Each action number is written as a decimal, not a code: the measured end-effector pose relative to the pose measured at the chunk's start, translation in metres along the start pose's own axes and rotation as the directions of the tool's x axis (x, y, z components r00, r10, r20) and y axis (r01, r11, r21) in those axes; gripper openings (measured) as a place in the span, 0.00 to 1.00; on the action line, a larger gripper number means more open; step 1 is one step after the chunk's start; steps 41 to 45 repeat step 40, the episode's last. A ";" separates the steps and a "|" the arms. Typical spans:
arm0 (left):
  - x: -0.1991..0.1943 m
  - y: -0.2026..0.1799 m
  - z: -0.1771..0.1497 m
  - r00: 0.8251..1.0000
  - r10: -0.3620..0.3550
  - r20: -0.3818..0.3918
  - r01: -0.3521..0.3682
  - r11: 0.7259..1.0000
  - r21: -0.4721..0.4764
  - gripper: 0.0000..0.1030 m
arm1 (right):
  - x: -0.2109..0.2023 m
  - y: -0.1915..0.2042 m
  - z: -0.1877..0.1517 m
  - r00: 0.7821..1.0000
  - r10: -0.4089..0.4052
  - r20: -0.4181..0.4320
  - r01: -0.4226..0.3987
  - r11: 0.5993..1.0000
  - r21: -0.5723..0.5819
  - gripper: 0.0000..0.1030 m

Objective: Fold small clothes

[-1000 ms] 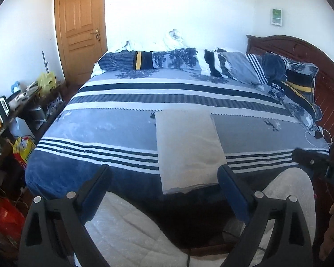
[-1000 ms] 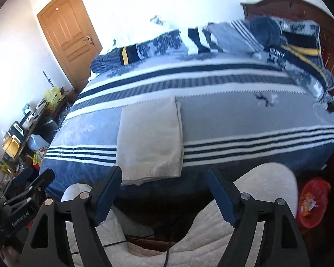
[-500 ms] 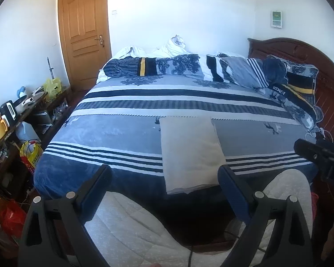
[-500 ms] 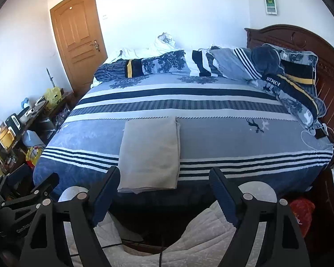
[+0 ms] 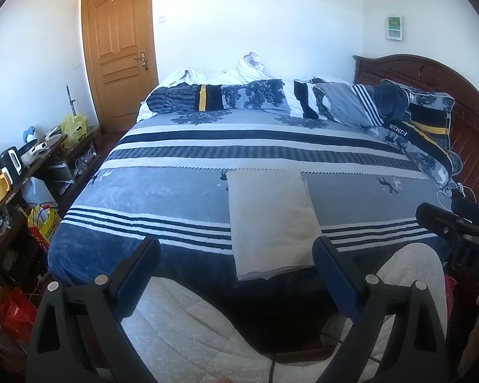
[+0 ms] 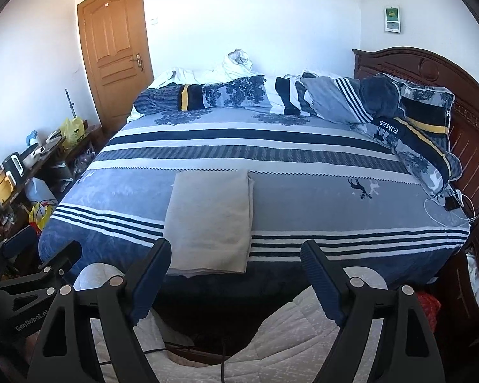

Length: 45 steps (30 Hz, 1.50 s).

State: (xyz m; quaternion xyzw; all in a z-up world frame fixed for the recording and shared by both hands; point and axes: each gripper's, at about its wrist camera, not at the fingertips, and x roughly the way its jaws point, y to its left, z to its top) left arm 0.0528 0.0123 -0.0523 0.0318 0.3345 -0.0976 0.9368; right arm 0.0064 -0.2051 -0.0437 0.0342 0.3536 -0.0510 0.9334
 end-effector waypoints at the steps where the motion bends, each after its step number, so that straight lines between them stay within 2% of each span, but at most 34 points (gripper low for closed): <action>1: 0.000 -0.001 0.000 1.000 0.002 0.001 -0.002 1.000 0.002 0.93 | -0.001 0.001 -0.001 1.000 -0.001 0.000 0.001 1.000 0.001 0.84; 20: -0.003 -0.013 -0.003 1.000 0.008 -0.006 -0.008 1.000 0.009 0.93 | 0.005 0.001 -0.003 1.000 0.003 -0.013 -0.003 1.000 -0.016 0.85; 32: 0.007 -0.012 -0.010 1.000 -0.021 -0.017 0.021 0.999 0.026 0.93 | 0.008 -0.001 -0.005 1.000 0.013 -0.027 -0.013 1.000 -0.010 0.86; 35: 0.020 -0.009 -0.015 0.999 -0.013 -0.049 0.014 1.000 0.019 0.93 | 0.016 -0.003 -0.008 0.999 0.009 -0.040 -0.009 1.000 -0.003 0.88; 40: 0.053 -0.003 -0.021 0.992 -0.010 -0.129 0.009 1.000 -0.004 0.93 | 0.058 -0.011 -0.012 0.990 0.035 -0.134 -0.029 0.999 0.046 0.88; 45: 0.053 -0.003 -0.021 0.992 -0.010 -0.129 0.009 1.000 -0.004 0.93 | 0.058 -0.011 -0.012 0.990 0.035 -0.134 -0.029 0.999 0.046 0.88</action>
